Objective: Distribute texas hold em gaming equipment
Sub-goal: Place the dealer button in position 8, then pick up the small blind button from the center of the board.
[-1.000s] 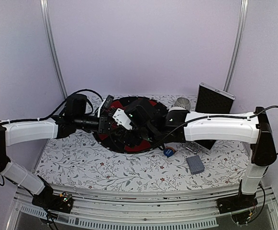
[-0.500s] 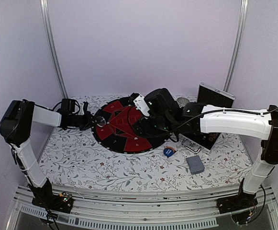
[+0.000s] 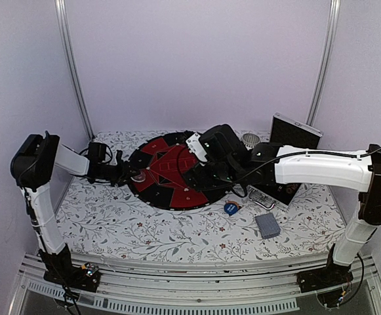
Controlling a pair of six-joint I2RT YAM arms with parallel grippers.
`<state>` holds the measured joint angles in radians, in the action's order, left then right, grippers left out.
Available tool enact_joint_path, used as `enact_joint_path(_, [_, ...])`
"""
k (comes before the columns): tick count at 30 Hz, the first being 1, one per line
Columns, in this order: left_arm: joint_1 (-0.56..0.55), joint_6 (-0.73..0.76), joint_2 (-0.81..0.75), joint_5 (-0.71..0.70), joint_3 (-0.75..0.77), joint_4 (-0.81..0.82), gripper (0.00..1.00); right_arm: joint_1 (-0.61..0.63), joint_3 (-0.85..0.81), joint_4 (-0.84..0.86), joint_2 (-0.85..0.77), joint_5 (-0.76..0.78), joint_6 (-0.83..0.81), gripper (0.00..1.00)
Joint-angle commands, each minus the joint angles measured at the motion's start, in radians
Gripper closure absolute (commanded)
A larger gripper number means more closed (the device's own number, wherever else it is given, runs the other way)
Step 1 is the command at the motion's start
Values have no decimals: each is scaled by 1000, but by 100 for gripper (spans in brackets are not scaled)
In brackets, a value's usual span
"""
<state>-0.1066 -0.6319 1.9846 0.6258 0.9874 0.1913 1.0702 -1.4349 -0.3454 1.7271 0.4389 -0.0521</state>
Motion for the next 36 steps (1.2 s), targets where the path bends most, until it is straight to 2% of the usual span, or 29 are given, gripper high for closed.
enact_joint_path(1, [11, 58, -27, -88, 4, -95, 44, -10, -8, -27, -36, -12, 30, 1])
enact_joint_path(5, [12, 101, -104, -197, 3, -166, 19, -25, -25, -74, -51, 10, 46, 1])
enact_joint_path(8, [10, 120, -161, -277, -12, -198, 3, -76, -48, -145, -56, -28, 126, 1])
enact_joint_path(14, [-8, 125, -342, -445, -64, -217, 2, -237, -43, -287, -41, -275, 277, 1])
enact_joint_path(18, [-59, 174, -471, -537, -76, -217, 2, -272, -28, -357, 21, -351, 323, 1])
enact_joint_path(22, [-110, 221, -544, -576, -75, -229, 2, -274, -40, -441, 115, -325, 339, 21])
enact_joint_path(24, [-121, 231, -555, -577, -72, -243, 2, -273, -60, -485, 166, -303, 356, 27])
enact_joint_path(27, [-131, 232, -555, -570, -72, -255, 2, -267, -74, -507, 219, -316, 356, 31])
enact_joint_path(36, [-159, 234, -529, -550, -63, -258, 2, -243, -65, -516, 296, -312, 371, 32])
